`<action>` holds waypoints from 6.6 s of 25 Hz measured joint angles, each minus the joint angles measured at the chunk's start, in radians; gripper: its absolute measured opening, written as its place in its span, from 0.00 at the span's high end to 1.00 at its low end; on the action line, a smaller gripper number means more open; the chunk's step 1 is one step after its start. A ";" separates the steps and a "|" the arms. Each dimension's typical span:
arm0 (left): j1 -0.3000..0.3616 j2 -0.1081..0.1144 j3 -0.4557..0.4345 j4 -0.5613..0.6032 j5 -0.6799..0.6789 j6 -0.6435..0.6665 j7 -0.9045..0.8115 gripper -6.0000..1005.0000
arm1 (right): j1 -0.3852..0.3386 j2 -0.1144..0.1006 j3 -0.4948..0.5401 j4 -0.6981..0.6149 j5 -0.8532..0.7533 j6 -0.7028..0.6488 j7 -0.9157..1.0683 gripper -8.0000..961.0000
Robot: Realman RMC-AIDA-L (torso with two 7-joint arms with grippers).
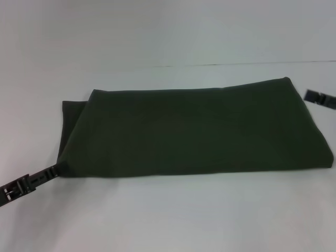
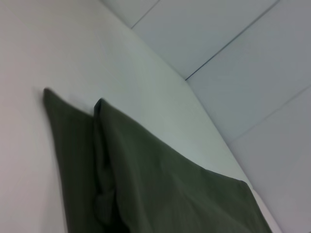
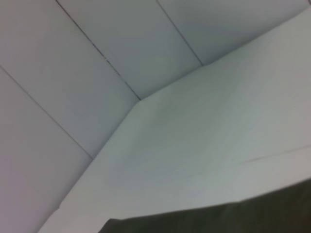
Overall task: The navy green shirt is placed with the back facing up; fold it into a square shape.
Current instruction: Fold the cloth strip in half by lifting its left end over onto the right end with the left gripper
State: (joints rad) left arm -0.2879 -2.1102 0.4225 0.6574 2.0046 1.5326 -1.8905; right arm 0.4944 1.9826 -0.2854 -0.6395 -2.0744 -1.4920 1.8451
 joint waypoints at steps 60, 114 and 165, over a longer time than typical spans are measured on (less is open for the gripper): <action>-0.132 0.041 0.053 -0.009 0.225 -0.181 -0.327 0.29 | 0.077 -0.013 -0.028 -0.006 0.006 0.068 0.014 0.06; -0.225 0.075 0.126 -0.030 0.232 -0.242 -0.409 0.29 | 0.073 -0.016 -0.027 -0.006 0.008 0.068 0.014 0.07; -0.020 0.072 -0.057 0.097 0.123 -0.245 -0.313 0.97 | 0.111 0.048 -0.038 0.025 0.046 0.129 -0.037 0.08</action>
State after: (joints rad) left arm -0.3081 -2.0386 0.3659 0.7548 2.1271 1.2881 -2.2039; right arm 0.6051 2.0306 -0.3231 -0.6141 -2.0282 -1.3630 1.8078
